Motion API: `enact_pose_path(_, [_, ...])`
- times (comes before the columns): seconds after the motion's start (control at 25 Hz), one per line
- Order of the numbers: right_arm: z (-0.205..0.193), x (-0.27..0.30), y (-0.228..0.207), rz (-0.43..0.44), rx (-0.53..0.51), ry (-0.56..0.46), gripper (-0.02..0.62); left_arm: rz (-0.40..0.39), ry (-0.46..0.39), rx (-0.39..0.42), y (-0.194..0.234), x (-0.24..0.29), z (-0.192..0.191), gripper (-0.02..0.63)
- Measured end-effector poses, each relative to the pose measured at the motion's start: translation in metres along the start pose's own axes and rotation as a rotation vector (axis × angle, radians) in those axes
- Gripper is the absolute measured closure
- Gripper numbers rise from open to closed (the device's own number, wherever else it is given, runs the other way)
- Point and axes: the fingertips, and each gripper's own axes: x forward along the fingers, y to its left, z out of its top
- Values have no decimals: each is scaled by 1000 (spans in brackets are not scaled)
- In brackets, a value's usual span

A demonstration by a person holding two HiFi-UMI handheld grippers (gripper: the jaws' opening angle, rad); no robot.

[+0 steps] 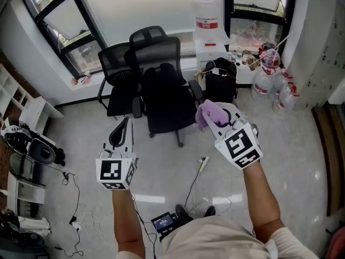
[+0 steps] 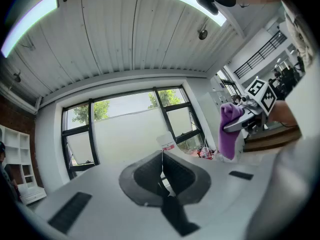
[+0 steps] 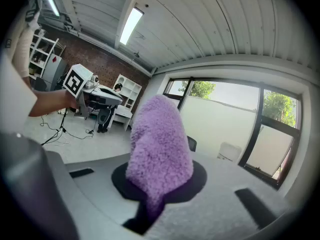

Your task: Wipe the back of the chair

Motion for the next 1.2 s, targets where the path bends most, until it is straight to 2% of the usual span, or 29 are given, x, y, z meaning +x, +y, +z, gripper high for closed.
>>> enact_pose_path(0.72, [-7,-7,-15,-2,15,-20,580,7,13,13,-16,9,7,600])
enact_pose_path(1.2, [-8,-21,-48,-27,39,-111,575,24,6,25,-40,27,18,600])
